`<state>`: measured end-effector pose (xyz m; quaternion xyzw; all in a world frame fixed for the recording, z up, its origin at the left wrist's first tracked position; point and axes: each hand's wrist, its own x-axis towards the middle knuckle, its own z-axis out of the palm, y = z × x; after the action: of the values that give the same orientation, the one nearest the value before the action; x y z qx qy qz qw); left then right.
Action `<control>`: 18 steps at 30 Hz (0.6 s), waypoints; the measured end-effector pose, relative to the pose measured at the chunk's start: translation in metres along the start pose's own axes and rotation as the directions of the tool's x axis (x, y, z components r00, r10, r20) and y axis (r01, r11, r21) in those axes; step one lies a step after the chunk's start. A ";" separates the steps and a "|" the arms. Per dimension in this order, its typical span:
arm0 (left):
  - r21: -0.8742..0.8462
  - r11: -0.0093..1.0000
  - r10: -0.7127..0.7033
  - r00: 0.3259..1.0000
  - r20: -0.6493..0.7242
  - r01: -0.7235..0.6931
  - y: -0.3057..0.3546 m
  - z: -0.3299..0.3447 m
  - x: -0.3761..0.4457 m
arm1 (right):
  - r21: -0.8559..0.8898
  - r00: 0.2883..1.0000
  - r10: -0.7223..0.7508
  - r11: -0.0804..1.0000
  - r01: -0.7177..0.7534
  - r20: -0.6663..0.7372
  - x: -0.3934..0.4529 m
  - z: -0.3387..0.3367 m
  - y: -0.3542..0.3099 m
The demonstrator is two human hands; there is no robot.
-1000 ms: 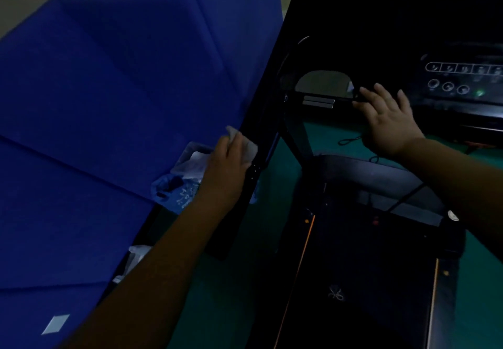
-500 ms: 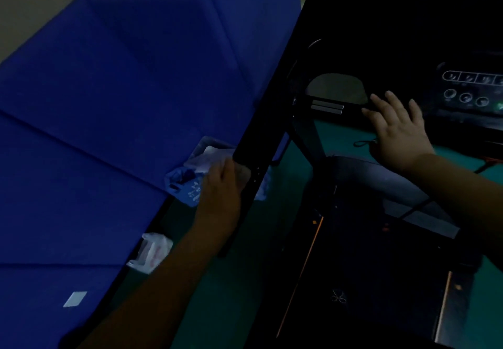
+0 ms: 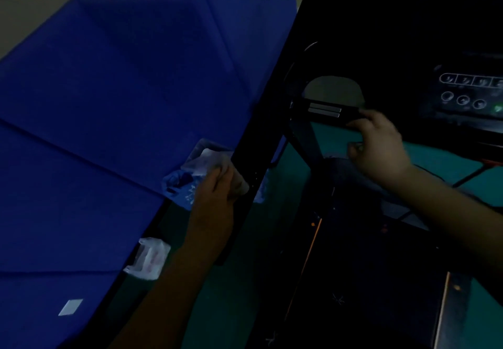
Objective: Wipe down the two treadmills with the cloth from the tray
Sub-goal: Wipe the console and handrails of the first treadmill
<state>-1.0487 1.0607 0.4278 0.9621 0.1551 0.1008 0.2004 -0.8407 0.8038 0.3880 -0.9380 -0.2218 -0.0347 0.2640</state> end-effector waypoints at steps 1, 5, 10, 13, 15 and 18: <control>-0.007 1.000 -0.007 0.998 -0.058 0.006 0.001 -0.002 -0.006 | 0.137 1.000 0.003 0.991 -0.001 -0.012 -0.013 0.000 -0.021; -0.056 0.998 0.008 0.970 -0.243 -0.022 0.034 -0.008 -0.015 | 0.675 0.949 0.019 0.699 -0.237 0.313 -0.074 -0.002 -0.114; -0.302 0.953 0.070 0.991 0.117 -0.032 0.054 0.003 -0.029 | 0.778 0.819 -0.007 0.314 -0.544 0.574 -0.105 -0.008 -0.162; -0.493 0.865 0.103 0.930 0.352 0.091 0.054 -0.009 -0.038 | 0.766 0.798 0.046 0.252 -0.591 0.601 -0.111 0.003 -0.167; -0.560 0.803 0.073 0.899 0.432 0.204 0.044 -0.026 -0.033 | 0.773 0.800 0.126 0.206 -0.599 0.587 -0.114 0.015 -0.171; -0.456 0.884 -0.010 0.978 0.207 0.105 0.014 -0.042 -0.020 | 0.814 0.832 0.355 0.250 -0.525 0.427 -0.113 0.033 -0.170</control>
<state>-1.0741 1.0562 0.4688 0.8863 0.1343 0.0323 0.4420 -1.0176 0.9050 0.4205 -0.6587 0.0481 0.2405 0.7113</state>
